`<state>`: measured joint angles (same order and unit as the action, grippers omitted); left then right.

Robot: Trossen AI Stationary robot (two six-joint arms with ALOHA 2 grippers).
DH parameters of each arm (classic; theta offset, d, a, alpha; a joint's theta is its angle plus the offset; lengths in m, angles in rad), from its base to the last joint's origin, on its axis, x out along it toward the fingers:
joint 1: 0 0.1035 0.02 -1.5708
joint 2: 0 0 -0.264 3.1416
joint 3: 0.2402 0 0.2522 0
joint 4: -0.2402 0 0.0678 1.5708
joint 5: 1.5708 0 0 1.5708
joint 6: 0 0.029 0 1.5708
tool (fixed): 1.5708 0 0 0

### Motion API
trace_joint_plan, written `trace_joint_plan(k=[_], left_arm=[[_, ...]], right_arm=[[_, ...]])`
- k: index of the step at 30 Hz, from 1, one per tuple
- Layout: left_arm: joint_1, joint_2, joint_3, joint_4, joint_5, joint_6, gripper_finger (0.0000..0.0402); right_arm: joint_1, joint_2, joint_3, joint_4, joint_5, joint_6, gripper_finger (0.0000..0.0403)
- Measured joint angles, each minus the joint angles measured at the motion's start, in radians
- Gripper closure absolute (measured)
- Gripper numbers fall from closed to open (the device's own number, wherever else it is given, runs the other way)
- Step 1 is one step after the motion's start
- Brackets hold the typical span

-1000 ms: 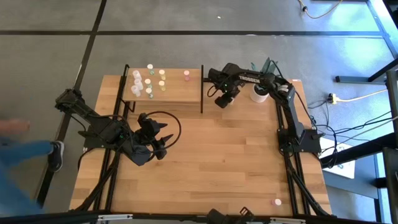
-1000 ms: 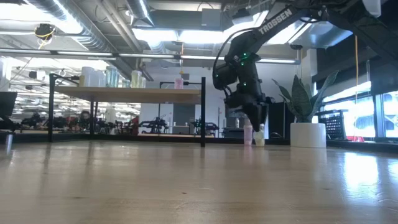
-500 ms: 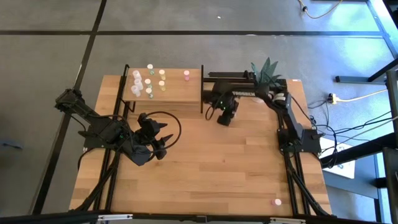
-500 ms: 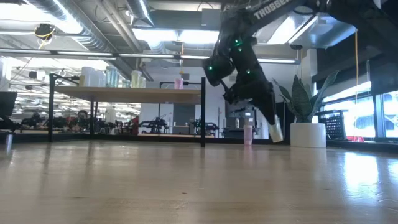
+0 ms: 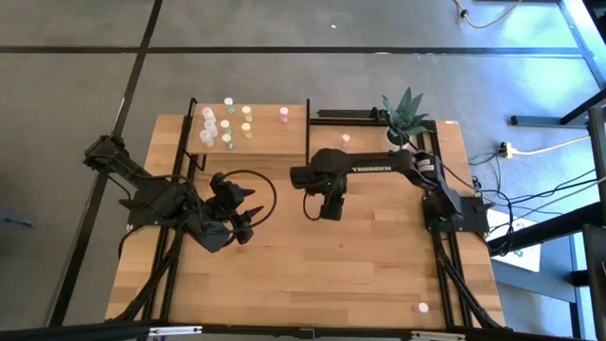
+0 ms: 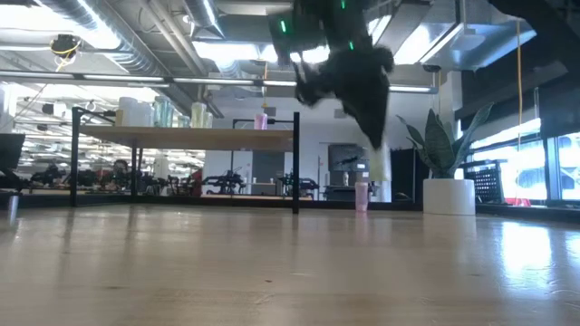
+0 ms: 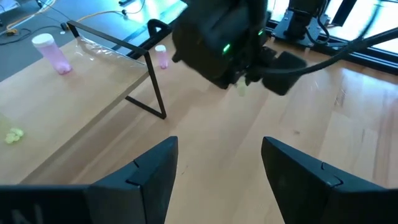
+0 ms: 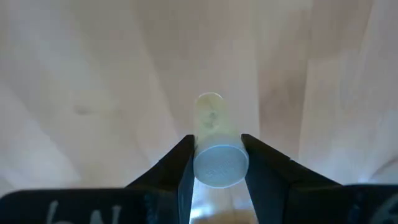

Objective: Pick and place medicine bottles onto shelf by color
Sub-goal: Put the yellow pill bottle aligned with the other yellow pill bottle on the shelf

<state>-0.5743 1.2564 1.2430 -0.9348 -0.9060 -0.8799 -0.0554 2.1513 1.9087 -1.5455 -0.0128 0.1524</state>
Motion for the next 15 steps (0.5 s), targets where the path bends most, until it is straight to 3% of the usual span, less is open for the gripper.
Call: trace_joint_plan(k=[8, 15], left_arm=[[0.000, 0.000, 0.000, -0.016, 0.006, 0.000, 0.0176], [0.000, 0.000, 0.000, -0.024, 0.006, 0.000, 0.0176]], right_arm=[[0.068, -0.001, 0.221, 0.024, -0.043, -0.003, 0.0282], [0.096, -0.002, 0.256, 0.144, -0.114, -0.004, 0.0282]])
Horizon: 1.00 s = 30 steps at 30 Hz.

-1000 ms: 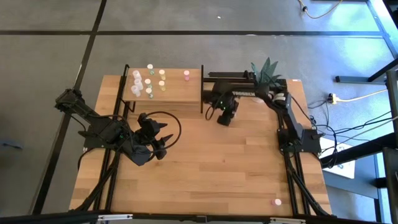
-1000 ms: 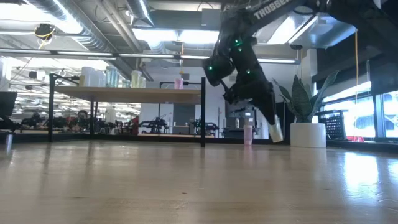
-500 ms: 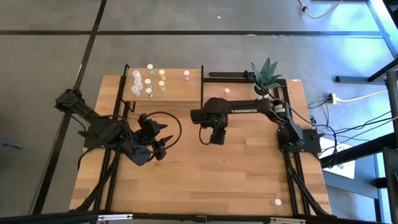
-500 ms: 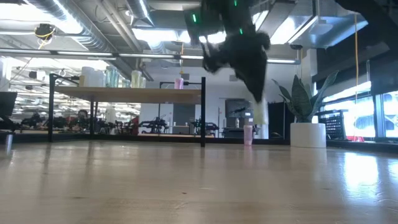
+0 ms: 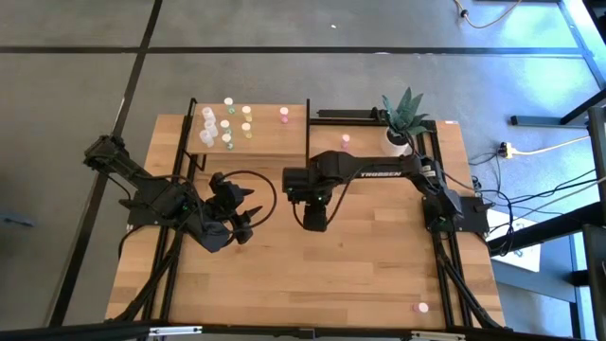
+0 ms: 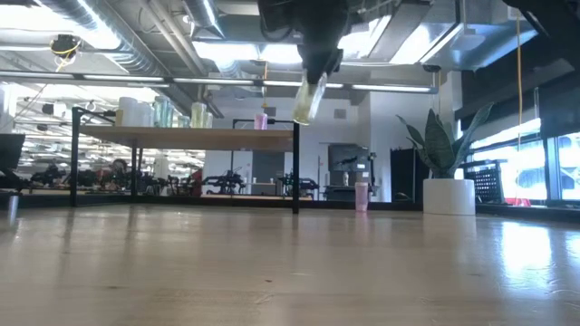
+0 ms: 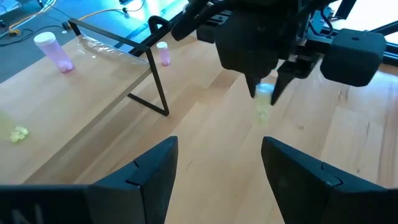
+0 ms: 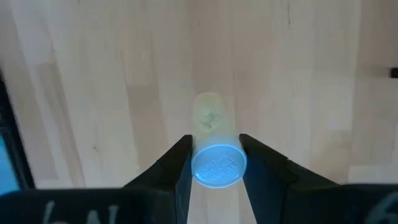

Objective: Pick and place medicine bottles onto shelf by color
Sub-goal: Put the yellow pill bottle aligned with the other yellow pill bottle on the shelf

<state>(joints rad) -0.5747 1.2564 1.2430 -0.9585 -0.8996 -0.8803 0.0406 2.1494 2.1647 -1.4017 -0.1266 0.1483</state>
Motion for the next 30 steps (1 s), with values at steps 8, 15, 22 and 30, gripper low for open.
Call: trace_joint_plan(k=[8, 15, 22, 30], left_arm=[[0.000, 0.000, 0.000, 0.000, 0.000, 0.000, 0.0176], [0.000, 0.000, 0.000, 0.002, 0.003, -0.001, 0.0176], [-0.003, 0.000, 0.000, 0.001, 0.013, -0.005, 0.0176], [-0.003, 0.000, 0.000, 0.001, 0.015, -0.003, 0.0176]], right_arm=[[0.002, 0.006, -0.005, 0.049, -0.002, 0.003, 0.0282], [0.003, 0.072, -0.010, 0.084, 0.001, -0.029, 0.0282], [0.003, 0.148, -0.010, 0.074, 0.002, -0.107, 0.0282], [0.001, 0.205, -0.011, 0.072, 0.003, -0.127, 0.0282]])
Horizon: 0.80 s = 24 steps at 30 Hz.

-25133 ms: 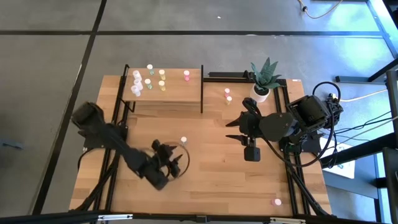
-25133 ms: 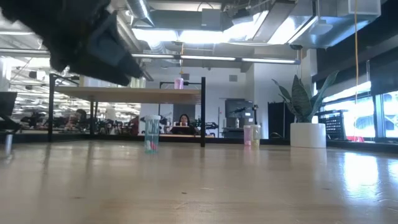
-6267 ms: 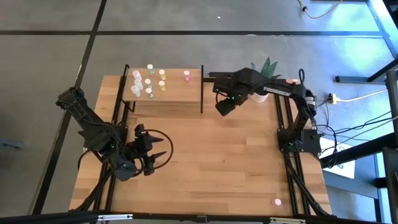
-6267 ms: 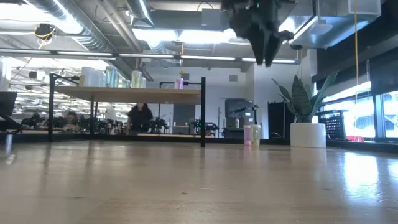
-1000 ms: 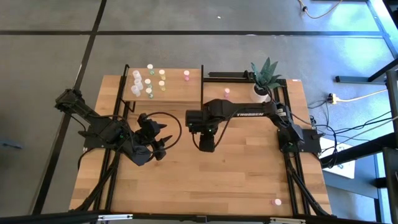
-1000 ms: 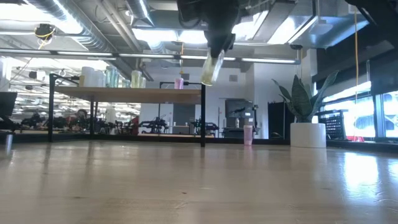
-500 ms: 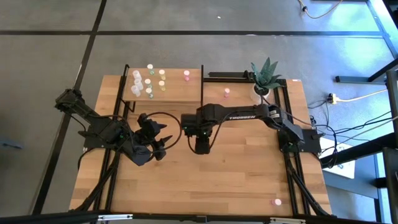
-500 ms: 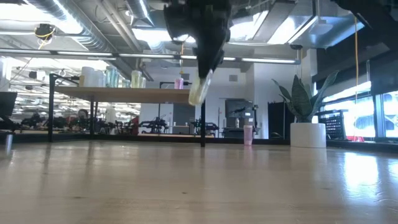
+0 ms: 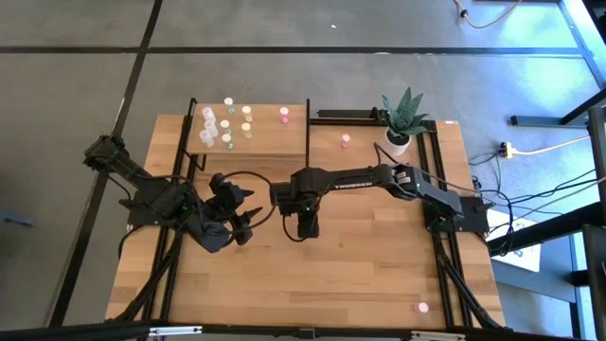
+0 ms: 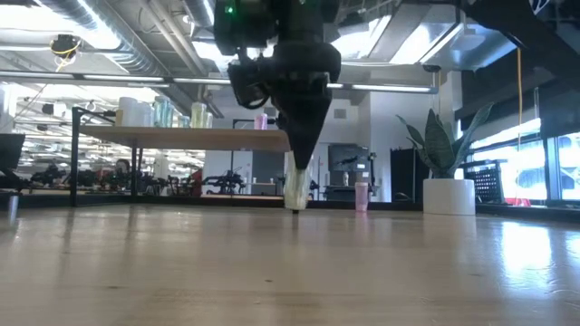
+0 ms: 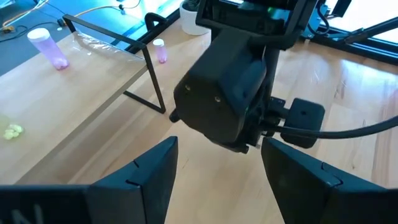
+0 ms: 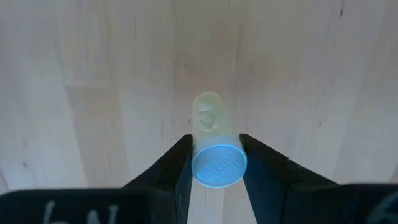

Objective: Pick and place medicine bottles onto shelf by color
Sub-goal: Put the yellow pill bottle aligned with the other yellow pill bottle on the shelf

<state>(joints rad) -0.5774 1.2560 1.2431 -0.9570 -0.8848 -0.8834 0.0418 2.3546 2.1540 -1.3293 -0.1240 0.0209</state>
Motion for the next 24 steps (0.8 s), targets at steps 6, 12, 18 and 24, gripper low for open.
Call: trace_joint_plan(k=[6, 12, 18, 24], left_arm=[[0.000, 0.000, 0.000, -0.001, 0.000, 0.003, 0.0176], [0.000, 0.000, 0.000, -0.004, 0.000, 0.003, 0.0176], [0.000, 0.000, 0.000, -0.005, 0.000, 0.003, 0.0176], [0.000, 0.000, 0.000, -0.015, 0.000, 0.003, 0.0176]], right_arm=[[0.000, 0.025, 0.000, 0.012, 0.036, -0.003, 0.0282], [0.000, 0.027, 0.000, 0.016, 0.078, -0.004, 0.0278], [0.000, 0.027, 0.000, 0.016, 0.078, -0.004, 0.0270], [0.000, 0.027, 0.000, 0.016, 0.078, -0.003, 0.0268]])
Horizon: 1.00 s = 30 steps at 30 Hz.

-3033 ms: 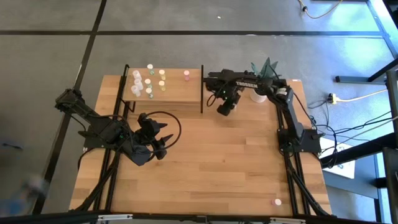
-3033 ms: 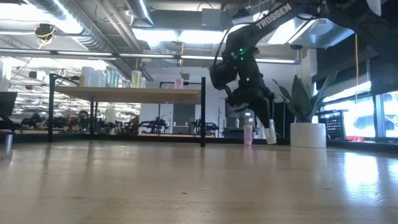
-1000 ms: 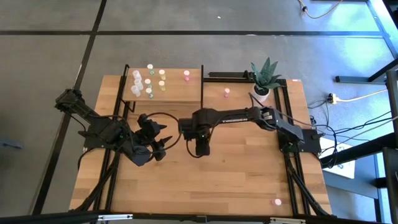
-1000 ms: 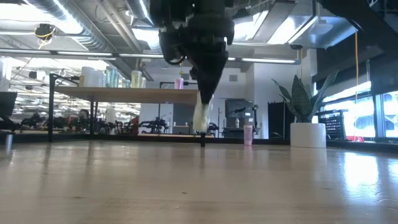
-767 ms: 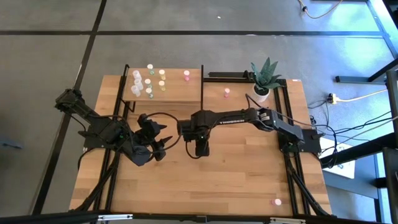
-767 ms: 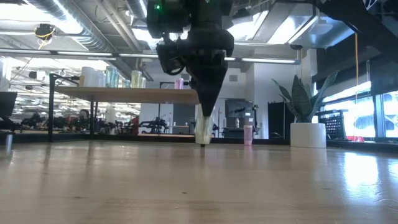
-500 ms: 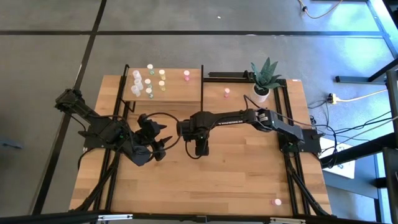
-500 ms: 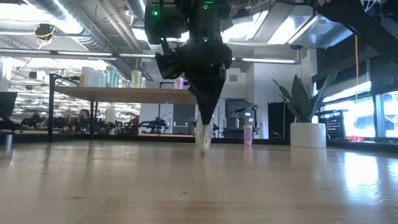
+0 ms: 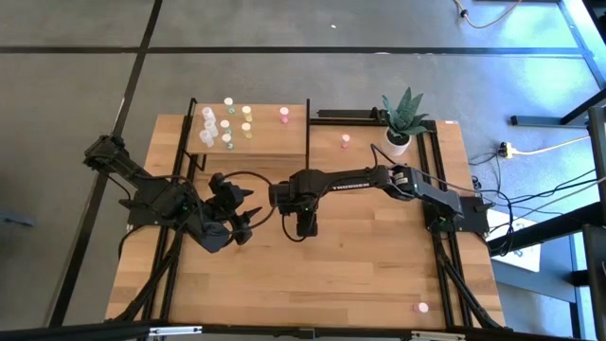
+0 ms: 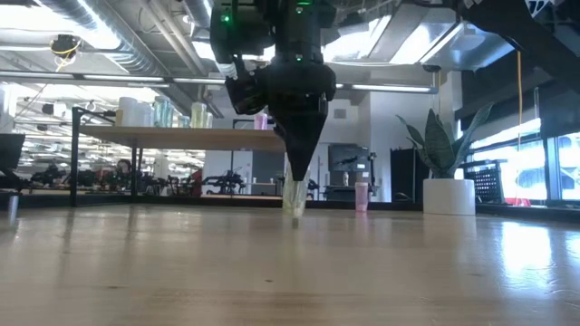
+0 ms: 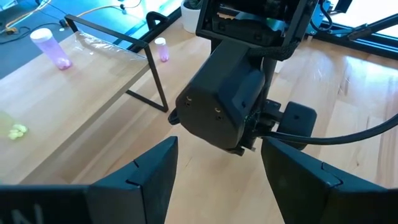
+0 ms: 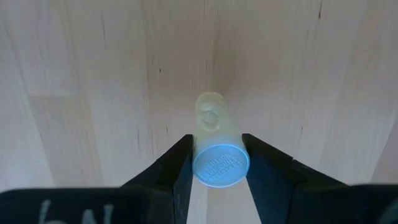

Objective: Pick and place medicine bottles onto shelf by color
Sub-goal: Put the yellow pill bottle aligned with the other yellow pill bottle on the shelf

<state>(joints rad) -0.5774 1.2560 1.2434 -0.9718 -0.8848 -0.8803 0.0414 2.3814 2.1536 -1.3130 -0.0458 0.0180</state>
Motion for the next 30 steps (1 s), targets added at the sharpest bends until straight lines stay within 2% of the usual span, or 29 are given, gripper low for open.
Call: trace_joint_plan(k=[14, 23, 30], left_arm=[[0.000, 0.000, 0.000, -0.005, 0.000, 0.000, 0.0176], [0.000, 0.000, 0.000, -0.005, 0.000, -0.001, 0.0176], [0.000, 0.000, 0.000, -0.005, 0.000, -0.001, 0.0176]], right_arm=[[0.000, 0.000, 0.000, 0.015, 0.000, 0.003, 0.0280], [0.000, 0.000, 0.000, 0.022, 0.002, 0.005, 0.0237], [0.000, 0.000, 0.000, 0.020, 0.002, -0.001, 0.0231]])
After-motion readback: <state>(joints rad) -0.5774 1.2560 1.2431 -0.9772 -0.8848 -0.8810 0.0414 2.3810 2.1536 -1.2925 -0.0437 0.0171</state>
